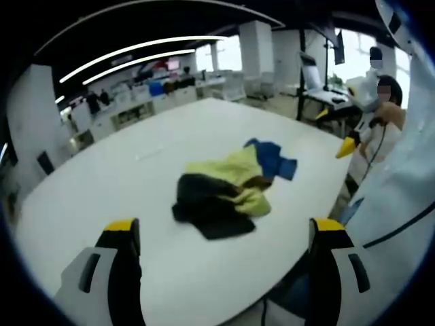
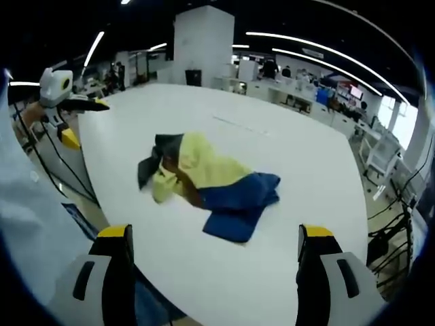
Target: Fold the garment on the visible template until the final outline fits inside the template.
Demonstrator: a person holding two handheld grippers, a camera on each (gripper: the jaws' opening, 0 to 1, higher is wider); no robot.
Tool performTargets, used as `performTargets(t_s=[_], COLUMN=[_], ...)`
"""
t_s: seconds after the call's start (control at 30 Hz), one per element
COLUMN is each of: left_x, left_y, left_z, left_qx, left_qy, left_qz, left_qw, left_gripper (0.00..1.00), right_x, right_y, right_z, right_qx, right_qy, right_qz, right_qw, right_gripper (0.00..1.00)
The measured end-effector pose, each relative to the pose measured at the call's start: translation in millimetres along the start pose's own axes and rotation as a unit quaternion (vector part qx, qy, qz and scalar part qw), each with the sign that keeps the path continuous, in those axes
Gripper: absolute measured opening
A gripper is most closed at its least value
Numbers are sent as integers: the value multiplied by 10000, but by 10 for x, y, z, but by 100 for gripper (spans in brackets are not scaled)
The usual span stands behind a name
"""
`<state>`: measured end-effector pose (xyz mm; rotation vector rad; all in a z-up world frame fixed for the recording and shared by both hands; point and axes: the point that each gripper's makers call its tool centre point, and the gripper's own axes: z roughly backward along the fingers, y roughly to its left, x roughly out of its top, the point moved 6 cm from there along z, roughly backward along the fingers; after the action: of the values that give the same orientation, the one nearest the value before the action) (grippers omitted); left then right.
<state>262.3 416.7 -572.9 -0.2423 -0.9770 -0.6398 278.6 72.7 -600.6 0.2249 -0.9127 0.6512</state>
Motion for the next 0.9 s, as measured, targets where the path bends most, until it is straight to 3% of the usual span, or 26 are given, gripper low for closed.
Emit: performTargets(t_s=[0.7, 0.9], left_x=[92, 91], left_y=[75, 98], left_z=[-84, -149], left_qx=[22, -9], left_qy=[5, 174], left_qz=[-203, -391], left_qw=[9998, 9991], left_gripper=[100, 100], right_x=[43, 60], right_y=[-61, -89], right_z=[-62, -91], right_qx=[-11, -18], right_qy=[-34, -44], right_qz=[-17, -23], right_qw=[10000, 10000], right_gripper=[100, 100])
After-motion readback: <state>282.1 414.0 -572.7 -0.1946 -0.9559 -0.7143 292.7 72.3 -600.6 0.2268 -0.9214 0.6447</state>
